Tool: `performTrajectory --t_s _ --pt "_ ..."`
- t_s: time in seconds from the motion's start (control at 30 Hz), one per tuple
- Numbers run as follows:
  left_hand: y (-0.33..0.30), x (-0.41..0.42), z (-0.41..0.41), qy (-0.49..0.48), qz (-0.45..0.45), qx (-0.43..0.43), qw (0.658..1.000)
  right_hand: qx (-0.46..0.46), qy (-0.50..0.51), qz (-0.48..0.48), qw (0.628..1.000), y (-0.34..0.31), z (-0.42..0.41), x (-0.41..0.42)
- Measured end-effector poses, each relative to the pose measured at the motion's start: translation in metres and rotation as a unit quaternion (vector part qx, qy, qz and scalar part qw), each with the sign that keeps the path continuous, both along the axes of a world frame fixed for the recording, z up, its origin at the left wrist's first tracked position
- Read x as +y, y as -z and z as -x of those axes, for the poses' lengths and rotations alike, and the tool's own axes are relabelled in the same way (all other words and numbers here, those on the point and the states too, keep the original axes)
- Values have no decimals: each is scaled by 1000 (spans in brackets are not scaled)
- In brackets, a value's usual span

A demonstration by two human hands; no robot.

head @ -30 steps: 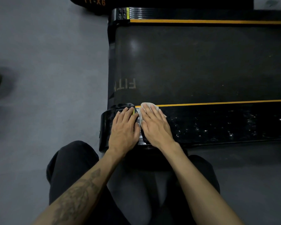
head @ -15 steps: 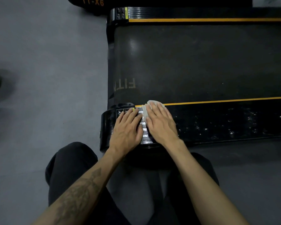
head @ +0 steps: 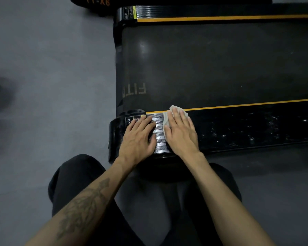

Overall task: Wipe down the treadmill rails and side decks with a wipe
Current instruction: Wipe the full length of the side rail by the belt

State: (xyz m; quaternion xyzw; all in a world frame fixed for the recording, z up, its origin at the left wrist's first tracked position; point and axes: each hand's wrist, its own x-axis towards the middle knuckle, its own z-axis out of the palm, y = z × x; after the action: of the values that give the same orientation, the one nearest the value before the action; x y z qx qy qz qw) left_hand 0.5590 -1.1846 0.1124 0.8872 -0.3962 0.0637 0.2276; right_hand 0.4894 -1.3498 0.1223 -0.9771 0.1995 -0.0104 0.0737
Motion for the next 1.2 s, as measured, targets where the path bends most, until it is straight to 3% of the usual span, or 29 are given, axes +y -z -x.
performTrajectory --t_s 0.13,0.37,0.57,0.73,0.93,1.2 --pt "-1 -3 1 -8 -9 9 1000 4 47 -5 999 1 12 15" --pt "-8 -24 10 -53 -26 19 998 -12 -54 11 998 3 5 3" --pt "1 -25 14 -59 29 0 998 -99 40 34 994 15 30 16" --pt "3 -26 13 -51 39 0 998 -66 -33 35 997 13 16 8" --pt "2 -25 12 -40 34 3 999 -106 40 33 993 15 31 12" --pt "2 -25 12 -33 -2 25 999 -80 -29 39 996 13 23 1"
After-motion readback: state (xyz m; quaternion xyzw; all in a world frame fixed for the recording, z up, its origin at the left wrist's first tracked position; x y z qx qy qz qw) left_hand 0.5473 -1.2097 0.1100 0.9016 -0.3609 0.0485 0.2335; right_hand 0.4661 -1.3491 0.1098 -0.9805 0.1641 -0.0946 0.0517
